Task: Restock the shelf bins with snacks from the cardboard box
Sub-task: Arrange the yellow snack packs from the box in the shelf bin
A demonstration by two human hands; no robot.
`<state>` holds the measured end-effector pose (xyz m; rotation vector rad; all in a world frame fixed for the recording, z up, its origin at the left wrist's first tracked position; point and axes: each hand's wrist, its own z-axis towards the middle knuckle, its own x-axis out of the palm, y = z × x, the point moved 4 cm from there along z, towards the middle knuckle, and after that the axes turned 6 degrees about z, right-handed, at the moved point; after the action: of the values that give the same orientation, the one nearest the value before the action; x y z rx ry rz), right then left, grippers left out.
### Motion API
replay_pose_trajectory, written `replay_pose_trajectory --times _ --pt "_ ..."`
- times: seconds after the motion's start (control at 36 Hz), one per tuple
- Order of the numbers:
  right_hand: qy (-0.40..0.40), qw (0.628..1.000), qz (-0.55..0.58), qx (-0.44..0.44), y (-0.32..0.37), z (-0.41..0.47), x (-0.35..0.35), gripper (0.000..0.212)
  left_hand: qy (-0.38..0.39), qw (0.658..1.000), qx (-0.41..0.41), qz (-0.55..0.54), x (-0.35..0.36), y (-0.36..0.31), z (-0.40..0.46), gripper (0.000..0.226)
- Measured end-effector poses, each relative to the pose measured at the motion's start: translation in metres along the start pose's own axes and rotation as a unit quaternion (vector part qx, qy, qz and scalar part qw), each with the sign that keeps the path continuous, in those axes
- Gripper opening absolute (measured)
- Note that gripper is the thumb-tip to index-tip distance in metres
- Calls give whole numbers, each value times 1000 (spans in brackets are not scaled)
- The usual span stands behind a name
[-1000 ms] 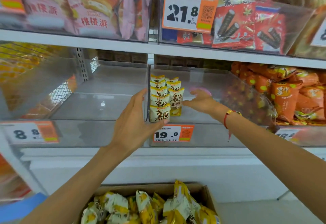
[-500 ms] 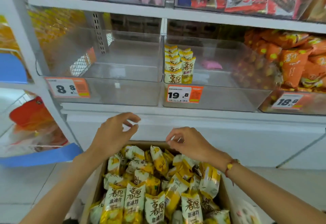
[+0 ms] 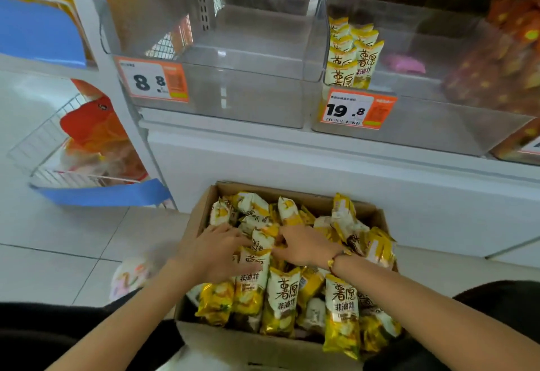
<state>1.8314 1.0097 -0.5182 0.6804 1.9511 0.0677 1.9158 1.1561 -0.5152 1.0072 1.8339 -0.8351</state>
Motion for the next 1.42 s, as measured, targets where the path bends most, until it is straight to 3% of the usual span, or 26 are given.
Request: replay_pose_trajectory --times 0.08,0.17,0.25,0.39,0.5,0.61,0.67,0.72,0.78,0.86,1.06,1.17,1.22,1.33,1.42 --pt "22 999 36 28 -3 3 10 41 22 1000 13 -13 9 -9 5 96" --pt "52 994 87 39 -10 4 12 52 10 999 23 -25 5 -10 8 67" --pt "76 988 126 37 -14 -1 4 59 4 998 22 -57 -3 -8 7 67" --pt "78 972 216 52 -30 -24 -37 57 -71 967 -24 -243 -30 -2 1 62" --pt "67 911 402 59 -51 -56 -80 48 -194 914 -78 -349 -57 6 3 62" --pt "72 805 589 -5 -58 -90 -118 35 -183 857 -63 -477 -91 -17 8 64" --pt "71 771 630 -48 -58 -100 -134 36 -170 840 -32 -515 -112 -38 11 59" --pt "45 770 633 -69 -57 -108 -148 35 -176 834 -6 -522 -135 -58 13 50" --pt "-16 794 604 -73 -57 -114 -167 39 -198 825 15 -529 -162 -74 16 39" --pt "-130 822 549 -81 -60 -124 -202 52 -248 823 53 -509 -209 -97 25 35" --pt "-317 804 496 -88 -95 -138 -284 49 -307 854 108 -407 -323 -135 70 37" --pt "-388 811 434 -50 -125 -132 -306 35 -327 901 118 -259 -353 -141 115 50" --pt "-425 814 396 -25 -143 -124 -313 38 -316 926 107 -177 -353 -138 142 55" --pt "-398 831 387 -27 -165 -102 -319 38 -293 954 55 1 -342 -130 182 57" --pt "-312 873 373 -31 -160 -90 -320 36 -253 960 36 119 -334 -127 198 61"
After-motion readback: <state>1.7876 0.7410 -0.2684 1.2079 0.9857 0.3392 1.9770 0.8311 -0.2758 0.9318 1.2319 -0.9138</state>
